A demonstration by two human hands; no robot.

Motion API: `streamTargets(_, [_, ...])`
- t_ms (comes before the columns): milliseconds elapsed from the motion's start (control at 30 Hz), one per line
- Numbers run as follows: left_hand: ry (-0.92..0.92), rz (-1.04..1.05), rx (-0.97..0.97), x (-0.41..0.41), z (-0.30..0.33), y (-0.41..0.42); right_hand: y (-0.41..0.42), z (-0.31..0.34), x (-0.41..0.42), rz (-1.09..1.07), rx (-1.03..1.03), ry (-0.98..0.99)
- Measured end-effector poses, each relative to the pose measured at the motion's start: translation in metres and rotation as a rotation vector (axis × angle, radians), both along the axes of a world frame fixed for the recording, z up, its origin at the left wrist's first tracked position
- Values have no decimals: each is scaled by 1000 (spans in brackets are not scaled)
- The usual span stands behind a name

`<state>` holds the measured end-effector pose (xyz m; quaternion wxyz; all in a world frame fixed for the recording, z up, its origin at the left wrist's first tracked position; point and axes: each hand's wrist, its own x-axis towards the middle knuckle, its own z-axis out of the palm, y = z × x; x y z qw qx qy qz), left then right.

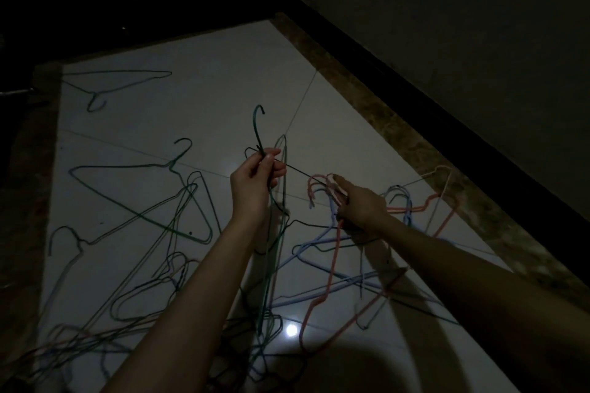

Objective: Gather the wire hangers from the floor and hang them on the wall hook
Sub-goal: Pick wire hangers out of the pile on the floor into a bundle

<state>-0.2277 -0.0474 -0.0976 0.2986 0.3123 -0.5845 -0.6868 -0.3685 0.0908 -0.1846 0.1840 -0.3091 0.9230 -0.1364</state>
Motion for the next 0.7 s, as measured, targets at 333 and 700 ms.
streamTargets(333, [-2, 7, 0, -1, -3, 1, 5, -13, -5, -7, -83, -142])
streamTargets(700, [-18, 9, 14, -5, -7, 6, 19, -16, -27, -296, -275, -139])
